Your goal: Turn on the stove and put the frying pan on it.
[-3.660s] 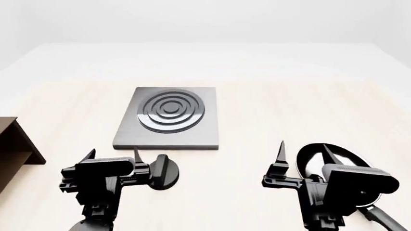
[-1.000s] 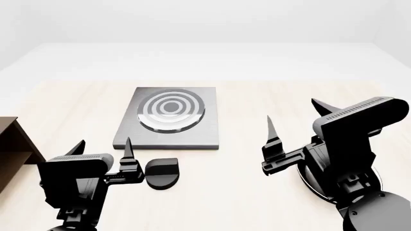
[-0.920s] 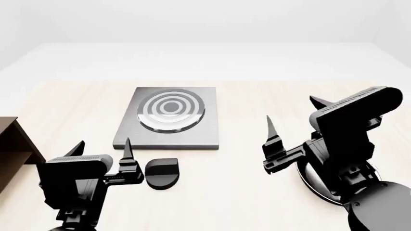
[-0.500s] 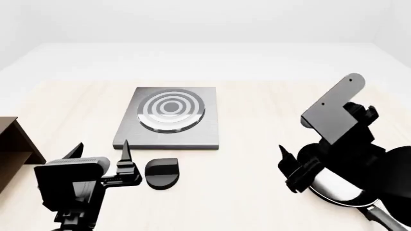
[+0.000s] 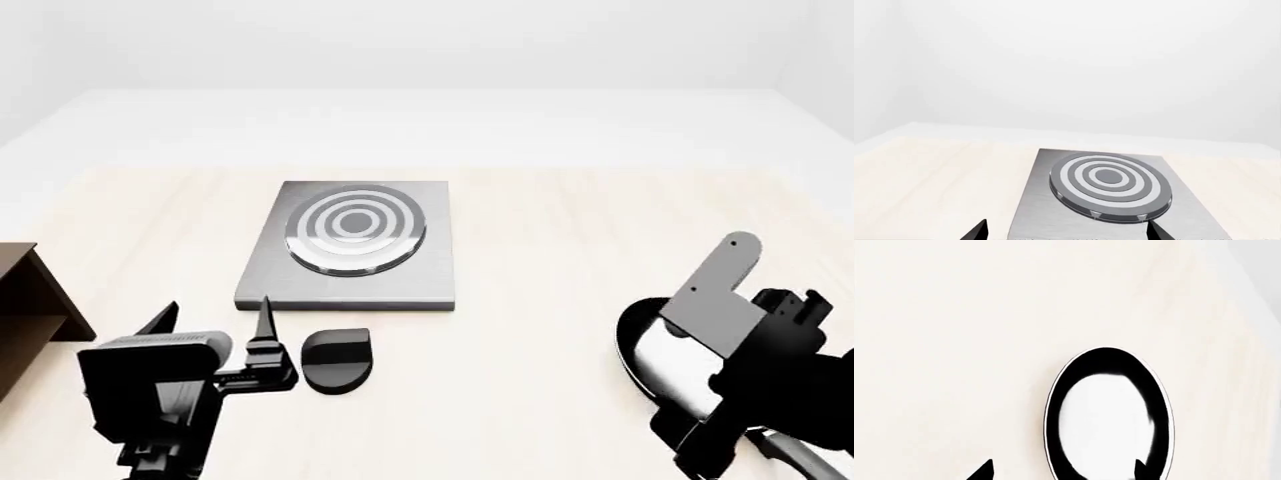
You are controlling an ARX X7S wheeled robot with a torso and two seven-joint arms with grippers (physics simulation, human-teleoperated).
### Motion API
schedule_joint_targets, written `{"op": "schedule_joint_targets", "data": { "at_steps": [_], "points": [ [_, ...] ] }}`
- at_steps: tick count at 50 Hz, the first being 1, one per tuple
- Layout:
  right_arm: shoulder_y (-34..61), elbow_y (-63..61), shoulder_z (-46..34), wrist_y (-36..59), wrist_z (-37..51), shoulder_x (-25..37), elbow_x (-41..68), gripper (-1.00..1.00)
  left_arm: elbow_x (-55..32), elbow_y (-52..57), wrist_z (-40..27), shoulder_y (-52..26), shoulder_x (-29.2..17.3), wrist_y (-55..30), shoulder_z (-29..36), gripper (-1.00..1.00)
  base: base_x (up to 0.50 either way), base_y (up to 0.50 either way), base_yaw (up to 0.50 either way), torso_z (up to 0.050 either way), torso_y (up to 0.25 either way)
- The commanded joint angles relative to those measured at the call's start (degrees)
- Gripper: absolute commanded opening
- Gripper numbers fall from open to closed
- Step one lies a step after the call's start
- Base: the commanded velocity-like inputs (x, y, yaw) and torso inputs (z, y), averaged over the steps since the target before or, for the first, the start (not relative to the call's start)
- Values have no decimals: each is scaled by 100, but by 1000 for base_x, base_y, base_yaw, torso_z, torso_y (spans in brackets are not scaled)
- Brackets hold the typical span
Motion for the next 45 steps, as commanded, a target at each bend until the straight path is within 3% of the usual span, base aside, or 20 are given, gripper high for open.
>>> {"op": "schedule_joint_targets", "data": {
  "at_steps": [1,21,45],
  "points": [
    [8,161,-624,-189,-409,462,-456,100,-6,-43,-19,5,-16,26,33,100,0,0,0,0,0],
    [-280,430,-772,-200,-45,746,-417,100,-5,-73,-61,15,-48,71,91,100,0,0,0,0,0],
    [-272,570,-1445,-280,-425,1021,-1164,100,-5,-72,-124,-1,-99,59,174,100,0,0,0,0,0]
  ]
}}
